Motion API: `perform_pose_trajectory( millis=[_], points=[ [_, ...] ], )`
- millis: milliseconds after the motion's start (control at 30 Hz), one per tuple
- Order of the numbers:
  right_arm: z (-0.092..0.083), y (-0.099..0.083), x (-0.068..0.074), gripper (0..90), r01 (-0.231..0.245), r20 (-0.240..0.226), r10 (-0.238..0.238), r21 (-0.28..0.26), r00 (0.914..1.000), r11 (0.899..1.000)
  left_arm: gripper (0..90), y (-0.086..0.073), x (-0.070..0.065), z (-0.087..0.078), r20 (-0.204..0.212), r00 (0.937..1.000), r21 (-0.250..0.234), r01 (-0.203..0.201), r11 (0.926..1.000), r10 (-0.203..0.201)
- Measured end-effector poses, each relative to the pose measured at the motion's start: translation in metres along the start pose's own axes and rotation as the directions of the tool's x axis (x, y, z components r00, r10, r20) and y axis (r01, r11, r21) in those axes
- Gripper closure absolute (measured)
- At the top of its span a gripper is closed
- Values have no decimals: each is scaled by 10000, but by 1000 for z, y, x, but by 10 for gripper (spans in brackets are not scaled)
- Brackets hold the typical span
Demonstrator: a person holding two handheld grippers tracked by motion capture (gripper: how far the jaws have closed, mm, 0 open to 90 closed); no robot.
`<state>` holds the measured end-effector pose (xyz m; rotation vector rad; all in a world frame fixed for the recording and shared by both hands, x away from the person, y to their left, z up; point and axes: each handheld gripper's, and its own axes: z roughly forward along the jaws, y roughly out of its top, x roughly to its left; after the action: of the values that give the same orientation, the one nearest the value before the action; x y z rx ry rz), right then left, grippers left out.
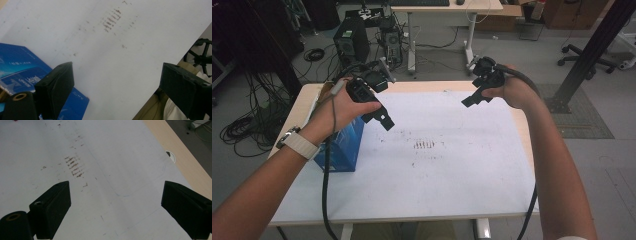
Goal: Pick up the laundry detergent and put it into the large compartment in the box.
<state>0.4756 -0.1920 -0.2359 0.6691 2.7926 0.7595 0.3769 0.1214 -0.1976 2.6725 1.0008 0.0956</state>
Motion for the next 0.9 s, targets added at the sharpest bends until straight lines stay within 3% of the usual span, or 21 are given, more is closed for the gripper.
perform_pose_trajectory(
  millis=[467,900],
  points=[
    [2,-1,-2,90,-40,-45,40,47,10000,10000,121,5,-9,11,242,9945,-162,-1011,9947,1015],
    [3,-2,-5,90,-69,-58,69,16,10000,10000,114,6,-10,20,347,9904,-376,-1325,9905,1338]
  ],
)
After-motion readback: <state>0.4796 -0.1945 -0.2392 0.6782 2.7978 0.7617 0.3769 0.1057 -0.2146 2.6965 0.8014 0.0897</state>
